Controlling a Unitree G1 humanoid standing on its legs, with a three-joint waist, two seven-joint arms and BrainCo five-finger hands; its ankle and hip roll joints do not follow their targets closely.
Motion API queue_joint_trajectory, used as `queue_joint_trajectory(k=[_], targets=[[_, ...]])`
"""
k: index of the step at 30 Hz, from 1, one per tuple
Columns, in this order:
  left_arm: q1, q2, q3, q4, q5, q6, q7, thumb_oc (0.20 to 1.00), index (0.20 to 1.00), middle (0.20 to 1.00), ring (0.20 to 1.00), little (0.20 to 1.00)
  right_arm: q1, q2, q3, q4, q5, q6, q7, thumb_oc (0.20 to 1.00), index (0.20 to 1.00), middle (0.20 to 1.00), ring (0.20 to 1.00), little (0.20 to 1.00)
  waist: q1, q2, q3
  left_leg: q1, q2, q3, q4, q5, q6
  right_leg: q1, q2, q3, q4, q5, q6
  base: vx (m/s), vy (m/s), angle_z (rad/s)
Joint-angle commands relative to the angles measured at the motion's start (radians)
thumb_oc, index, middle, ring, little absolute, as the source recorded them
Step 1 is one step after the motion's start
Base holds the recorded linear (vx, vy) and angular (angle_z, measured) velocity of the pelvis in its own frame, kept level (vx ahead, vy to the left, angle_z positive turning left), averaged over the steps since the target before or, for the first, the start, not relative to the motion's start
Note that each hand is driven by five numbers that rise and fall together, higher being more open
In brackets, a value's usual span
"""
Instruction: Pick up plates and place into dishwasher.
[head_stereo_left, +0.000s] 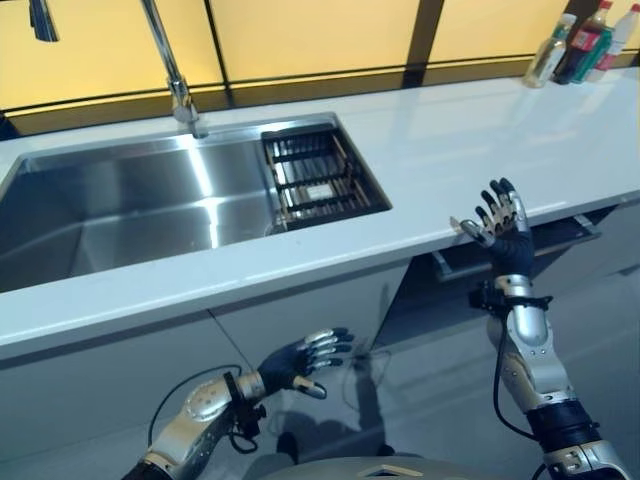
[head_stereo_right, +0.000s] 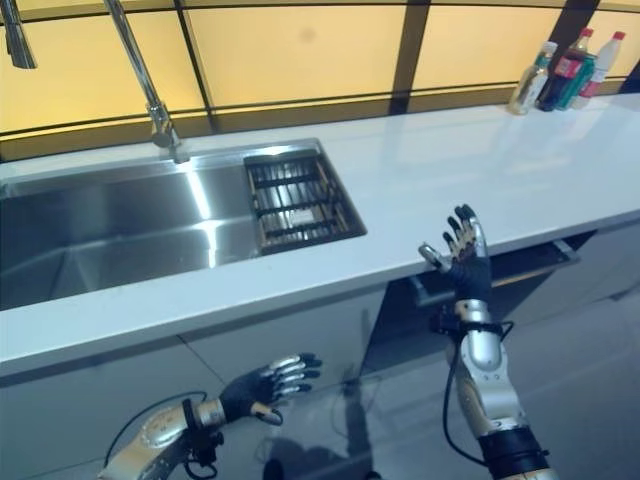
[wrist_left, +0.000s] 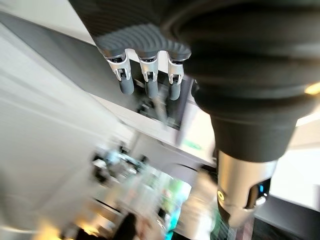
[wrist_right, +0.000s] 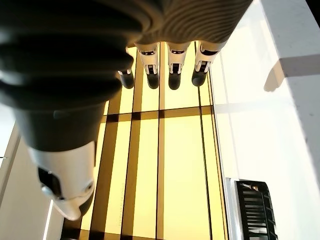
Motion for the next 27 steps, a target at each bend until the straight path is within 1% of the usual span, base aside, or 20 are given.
queue_joint_trajectory(k=[1, 2, 3, 6, 7, 9, 11, 13, 17, 19, 21, 25, 27], targets=[[-0.051, -0.040, 0.098, -0.094, -0.196, -0.095, -0.008, 1.000, 1.000, 1.000, 1.000, 1.000, -0.042, -0.007, -0.019, -0.101, 0.035, -0.048, 0.031, 1.000, 1.000, 1.000, 1.000, 1.000, -0.013, 0.025, -0.005, 0.003, -0.006, 0.035, -0.004, -0.075, 0.048, -0.020, 0.013, -0.004, 0.006, 0.043, 0.024, 0.00, -0.008, -0.05], [-0.045, -0.047, 0.131, -0.117, -0.227, -0.111, -0.001, 1.000, 1.000, 1.000, 1.000, 1.000, -0.029, 0.000, -0.024, -0.120, 0.032, -0.042, 0.037, 1.000, 1.000, 1.000, 1.000, 1.000, -0.011, 0.024, -0.008, 0.005, -0.007, 0.033, -0.007, -0.075, 0.047, -0.017, 0.013, -0.007, -0.001, 0.042, 0.023, 0.00, 0.000, 0.00], [-0.042, -0.048, 0.139, -0.122, -0.237, -0.117, -0.002, 1.000, 1.000, 1.000, 1.000, 1.000, -0.026, 0.002, -0.025, -0.124, 0.031, -0.041, 0.038, 1.000, 1.000, 1.000, 1.000, 1.000, -0.011, 0.024, -0.009, 0.006, -0.007, 0.033, -0.008, -0.074, 0.046, -0.016, 0.013, -0.008, -0.003, 0.042, 0.023, 0.00, 0.000, 0.00], [-0.015, -0.072, 0.244, -0.172, -0.329, -0.117, -0.045, 1.000, 1.000, 1.000, 1.000, 1.000, 0.004, 0.017, -0.044, -0.159, 0.020, -0.023, 0.061, 1.000, 1.000, 1.000, 1.000, 1.000, 0.002, 0.020, -0.018, 0.006, -0.008, 0.024, -0.014, -0.072, 0.041, -0.013, 0.013, -0.013, -0.013, 0.042, 0.021, 0.00, 0.000, 0.00], [-0.005, -0.080, 0.272, -0.188, -0.359, -0.127, -0.043, 1.000, 1.000, 1.000, 1.000, 1.000, 0.011, 0.021, -0.048, -0.165, 0.016, -0.016, 0.065, 1.000, 1.000, 1.000, 1.000, 1.000, 0.005, 0.019, -0.020, 0.006, -0.009, 0.020, -0.016, -0.071, 0.040, -0.012, 0.013, -0.014, -0.015, 0.042, 0.020, 0.00, -0.027, 0.05], [0.010, -0.097, 0.327, -0.209, -0.364, -0.132, -0.004, 1.000, 1.000, 1.000, 1.000, 1.000, 0.026, 0.031, -0.050, -0.186, 0.019, -0.003, 0.071, 1.000, 1.000, 1.000, 1.000, 1.000, 0.012, 0.015, -0.022, 0.007, -0.009, 0.014, -0.017, -0.070, 0.037, -0.010, 0.012, -0.018, -0.016, 0.044, 0.020, 0.01, -0.027, 0.04], [0.018, -0.110, 0.365, -0.206, -0.324, -0.152, 0.063, 1.000, 1.000, 1.000, 1.000, 1.000, 0.039, 0.043, -0.046, -0.203, -0.006, 0.001, 0.076, 1.000, 1.000, 1.000, 1.000, 1.000, 0.019, 0.010, -0.026, 0.006, -0.008, 0.009, -0.019, -0.068, 0.034, -0.005, 0.013, -0.025, -0.024, 0.042, 0.018, 0.02, -0.034, 0.03], [0.031, -0.128, 0.396, -0.210, -0.301, -0.140, 0.139, 1.000, 1.000, 1.000, 1.000, 1.000, 0.049, 0.045, -0.037, -0.228, -0.003, 0.014, 0.091, 1.000, 1.000, 1.000, 1.000, 1.000, 0.028, 0.006, -0.028, 0.005, -0.008, -0.002, -0.020, -0.065, 0.031, -0.001, 0.013, -0.033, -0.029, 0.038, 0.015, 0.01, -0.039, 0.13], [0.057, -0.158, 0.434, -0.205, -0.249, -0.147, 0.218, 1.000, 1.000, 1.000, 1.000, 1.000, 0.070, 0.047, -0.027, -0.250, 0.009, 0.022, 0.142, 1.000, 1.000, 1.000, 1.000, 1.000, 0.051, -0.002, -0.030, -0.002, -0.008, -0.029, -0.015, -0.061, 0.026, 0.008, 0.012, -0.052, -0.023, 0.027, 0.010, 0.02, -0.043, 0.09], [0.069, -0.166, 0.447, -0.214, -0.189, -0.177, 0.278, 1.000, 1.000, 1.000, 1.000, 1.000, 0.086, 0.043, -0.018, -0.259, 0.032, 0.015, 0.159, 1.000, 1.000, 1.000, 1.000, 1.000, 0.066, -0.007, -0.029, -0.007, -0.010, -0.054, -0.013, -0.059, 0.025, 0.014, 0.011, -0.061, -0.020, 0.020, 0.008, 0.01, -0.051, 0.19], [0.062, -0.165, 0.451, -0.221, -0.159, -0.194, 0.313, 1.000, 1.000, 1.000, 1.000, 1.000, 0.093, 0.044, -0.012, -0.257, 0.062, 0.007, 0.161, 1.000, 1.000, 1.000, 1.000, 1.000, 0.076, -0.009, -0.027, -0.013, -0.012, -0.072, -0.011, -0.057, 0.025, 0.017, 0.010, -0.070, -0.020, 0.014, 0.005, -0.01, -0.046, 0.19], [0.039, -0.169, 0.444, -0.235, -0.134, -0.202, 0.360, 1.000, 1.000, 1.000, 1.000, 1.000, 0.095, 0.063, 0.017, -0.243, 0.077, -0.013, 0.159, 1.000, 1.000, 1.000, 1.000, 1.000, 0.087, -0.012, -0.021, -0.022, -0.014, -0.091, -0.004, -0.056, 0.021, 0.021, 0.008, -0.087, -0.019, 0.009, 0.001, -0.02, -0.028, 0.19], [0.034, -0.169, 0.434, -0.241, -0.134, -0.204, 0.380, 1.000, 1.000, 1.000, 1.000, 1.000, 0.103, 0.072, 0.032, -0.240, 0.106, -0.015, 0.186, 1.000, 1.000, 1.000, 1.000, 1.000, 0.090, -0.013, -0.018, -0.025, -0.015, -0.097, 0.001, -0.057, 0.019, 0.023, 0.007, -0.093, -0.018, 0.006, 0.000, -0.02, -0.019, 0.19]])
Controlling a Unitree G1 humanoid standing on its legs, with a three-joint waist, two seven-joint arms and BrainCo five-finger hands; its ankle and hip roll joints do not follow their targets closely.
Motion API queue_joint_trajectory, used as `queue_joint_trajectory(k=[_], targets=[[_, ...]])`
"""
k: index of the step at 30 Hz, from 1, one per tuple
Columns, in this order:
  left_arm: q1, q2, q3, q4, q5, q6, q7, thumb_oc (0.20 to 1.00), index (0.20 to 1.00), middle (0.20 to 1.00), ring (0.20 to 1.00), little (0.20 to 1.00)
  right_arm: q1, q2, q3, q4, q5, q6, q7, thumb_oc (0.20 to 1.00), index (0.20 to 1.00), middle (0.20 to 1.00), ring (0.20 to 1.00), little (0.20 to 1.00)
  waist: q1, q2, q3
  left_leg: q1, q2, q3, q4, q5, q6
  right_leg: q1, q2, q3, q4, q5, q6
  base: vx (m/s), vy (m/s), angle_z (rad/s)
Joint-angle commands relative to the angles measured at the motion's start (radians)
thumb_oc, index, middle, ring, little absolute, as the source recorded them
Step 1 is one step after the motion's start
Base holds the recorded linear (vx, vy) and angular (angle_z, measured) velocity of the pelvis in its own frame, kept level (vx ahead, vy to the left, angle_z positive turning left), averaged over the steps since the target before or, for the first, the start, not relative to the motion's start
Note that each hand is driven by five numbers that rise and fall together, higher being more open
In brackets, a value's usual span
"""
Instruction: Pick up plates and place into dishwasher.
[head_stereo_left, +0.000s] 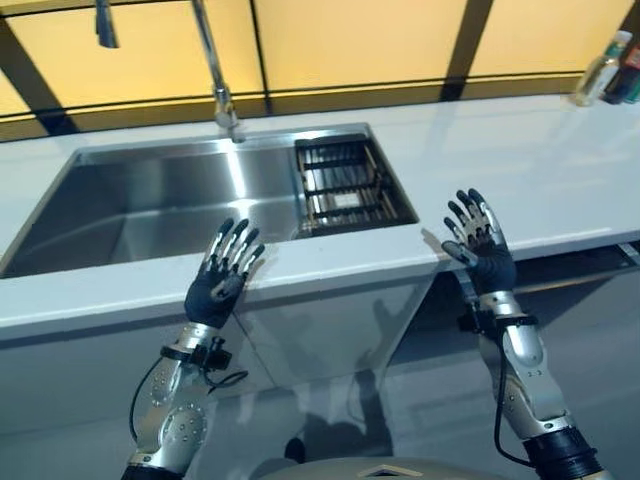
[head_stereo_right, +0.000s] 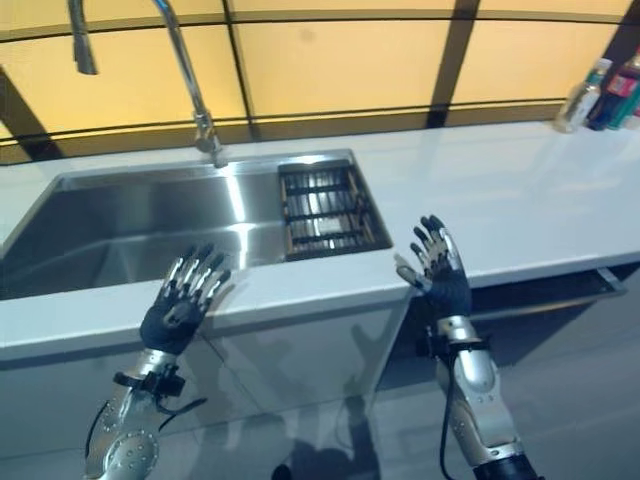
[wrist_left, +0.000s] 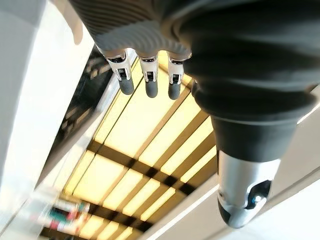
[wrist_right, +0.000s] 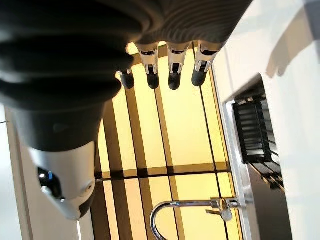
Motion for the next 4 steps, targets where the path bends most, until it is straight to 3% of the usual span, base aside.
queue_joint_trajectory(k=[1, 4], targets=[[-0.045, 0.022, 0.033, -0.081, 0.036, -0.067, 0.027, 1.000, 1.000, 1.000, 1.000, 1.000, -0.016, 0.029, 0.017, -0.060, 0.043, -0.073, 0.046, 1.000, 1.000, 1.000, 1.000, 1.000, 0.023, -0.027, -0.007, -0.024, -0.011, -0.002, 0.039, -0.084, 0.037, -0.059, -0.007, -0.002, 0.089, -0.019, 0.001, -0.01, -0.018, 0.11], [-0.048, 0.025, 0.017, -0.082, 0.050, -0.076, 0.044, 1.000, 1.000, 1.000, 1.000, 1.000, -0.012, 0.024, 0.035, -0.056, 0.061, -0.074, 0.065, 1.000, 1.000, 1.000, 1.000, 1.000, 0.025, -0.029, -0.004, -0.025, -0.009, -0.003, 0.042, -0.084, 0.034, -0.055, -0.009, -0.009, 0.086, -0.020, 0.000, 0.00, -0.009, 0.03]])
